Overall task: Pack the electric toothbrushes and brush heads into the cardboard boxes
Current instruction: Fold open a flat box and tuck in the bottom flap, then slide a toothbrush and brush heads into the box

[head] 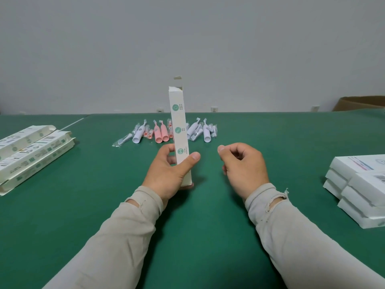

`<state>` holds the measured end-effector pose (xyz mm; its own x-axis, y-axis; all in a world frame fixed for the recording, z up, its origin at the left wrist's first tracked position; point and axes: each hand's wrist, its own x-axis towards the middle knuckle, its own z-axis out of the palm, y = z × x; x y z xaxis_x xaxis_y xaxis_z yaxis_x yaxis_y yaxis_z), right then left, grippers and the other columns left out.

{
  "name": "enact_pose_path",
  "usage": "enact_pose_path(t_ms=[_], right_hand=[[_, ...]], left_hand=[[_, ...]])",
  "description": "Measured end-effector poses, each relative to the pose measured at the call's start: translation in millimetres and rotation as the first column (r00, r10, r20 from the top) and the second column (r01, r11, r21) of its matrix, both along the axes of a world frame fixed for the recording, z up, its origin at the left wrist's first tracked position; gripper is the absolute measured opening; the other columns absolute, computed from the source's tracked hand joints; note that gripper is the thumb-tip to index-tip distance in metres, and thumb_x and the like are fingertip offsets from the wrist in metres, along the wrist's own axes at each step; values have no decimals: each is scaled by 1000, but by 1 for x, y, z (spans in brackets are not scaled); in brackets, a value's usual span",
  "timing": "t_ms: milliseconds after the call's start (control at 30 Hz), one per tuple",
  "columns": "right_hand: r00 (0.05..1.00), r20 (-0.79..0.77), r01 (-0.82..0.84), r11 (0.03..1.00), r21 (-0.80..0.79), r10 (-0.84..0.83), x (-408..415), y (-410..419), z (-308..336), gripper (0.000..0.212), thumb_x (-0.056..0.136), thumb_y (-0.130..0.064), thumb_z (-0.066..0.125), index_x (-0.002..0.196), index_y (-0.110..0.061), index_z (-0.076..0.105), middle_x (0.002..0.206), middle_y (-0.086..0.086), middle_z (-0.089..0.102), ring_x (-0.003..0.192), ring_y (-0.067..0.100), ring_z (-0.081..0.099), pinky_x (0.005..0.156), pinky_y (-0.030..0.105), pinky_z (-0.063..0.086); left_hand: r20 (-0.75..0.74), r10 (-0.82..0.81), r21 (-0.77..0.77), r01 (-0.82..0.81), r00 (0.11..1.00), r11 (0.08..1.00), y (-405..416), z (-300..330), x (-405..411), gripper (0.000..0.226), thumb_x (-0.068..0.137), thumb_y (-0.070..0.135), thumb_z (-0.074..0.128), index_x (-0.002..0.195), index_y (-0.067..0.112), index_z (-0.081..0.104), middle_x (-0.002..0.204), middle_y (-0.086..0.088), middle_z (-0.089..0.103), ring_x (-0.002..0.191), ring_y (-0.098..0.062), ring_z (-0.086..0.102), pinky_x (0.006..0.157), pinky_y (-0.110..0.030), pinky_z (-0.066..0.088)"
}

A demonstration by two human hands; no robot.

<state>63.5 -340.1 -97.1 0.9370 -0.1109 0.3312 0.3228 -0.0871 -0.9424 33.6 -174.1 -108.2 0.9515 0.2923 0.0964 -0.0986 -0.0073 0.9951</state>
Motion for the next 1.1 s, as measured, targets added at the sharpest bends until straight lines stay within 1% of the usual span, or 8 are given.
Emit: enact_pose_path(t_ms=[133, 233, 367, 500, 733, 900, 1000, 1100], right_hand=[[1000, -11, 2, 999, 32, -2, 1, -1, 1, 27, 93, -26, 69, 71, -11, 64, 60, -8, 60, 59, 15, 56, 67, 36, 52], [996, -84, 27, 982, 190, -11, 4, -7, 6, 38, 101, -42, 53, 83, -10, 64, 74, 0, 63, 54, 9, 56, 55, 30, 51], [991, -88, -62, 923, 380, 102, 9, -21, 13, 39, 101, -52, 47, 99, -17, 65, 84, 0, 69, 63, 12, 64, 55, 27, 52], [996, -52, -63, 974, 218, 76, 10, -19, 9, 2, 94, -16, 65, 94, -17, 66, 84, 4, 70, 64, 9, 69, 59, 22, 55], [982, -175, -42, 981, 187, 75, 8, -17, 7, 17, 99, -4, 47, 96, -10, 63, 68, 4, 73, 63, 14, 72, 64, 30, 62], [857, -351, -242, 896, 373, 378, 2, -12, 6, 14, 99, 1, 48, 94, -3, 61, 67, 8, 72, 51, 12, 65, 49, 24, 55], [868, -347, -279, 928, 248, 354, 0, -10, 3, 16, 95, 0, 58, 85, -10, 65, 69, 4, 71, 49, 9, 61, 46, 21, 51], [978, -156, -132, 990, 49, 138, 4, -12, 4, 22, 89, 5, 63, 84, -17, 66, 76, 3, 67, 60, 14, 61, 58, 25, 53]], left_hand=[[90, 31, 363, -62, 995, 930, 10, -3, 1, 46, 68, 42, 88, 102, 39, 58, 97, 5, 67, 83, -10, 65, 69, -27, 58], [129, 105, 779, -166, 986, 604, 29, -4, 3, 47, 76, 42, 83, 112, 36, 53, 104, 6, 59, 97, -20, 56, 83, -39, 51], [121, 221, 932, -187, 968, 310, 44, 2, 9, 59, 81, 48, 75, 131, 34, 45, 122, 3, 55, 112, -25, 49, 82, -45, 50], [93, 111, 909, -130, 989, 395, 46, -3, 11, 64, 81, 50, 75, 137, 36, 47, 132, 7, 51, 119, -21, 48, 95, -45, 48], [89, 53, 892, -103, 995, 440, 50, -5, 8, 70, 74, 67, 69, 132, 33, 49, 126, 8, 52, 118, -18, 46, 100, -43, 45], [141, -38, 855, -102, 989, 509, 50, -3, 4, 59, 73, 61, 75, 124, 38, 52, 111, 14, 56, 105, -11, 48, 88, -30, 42], [163, -95, 844, -89, 982, 529, 49, -3, 3, 48, 73, 55, 79, 111, 47, 50, 101, 25, 54, 94, 3, 46, 77, -15, 35], [172, -58, 849, -118, 983, 514, 51, -3, 4, 49, 72, 56, 78, 113, 40, 56, 105, 17, 57, 99, -6, 48, 82, -28, 42]])
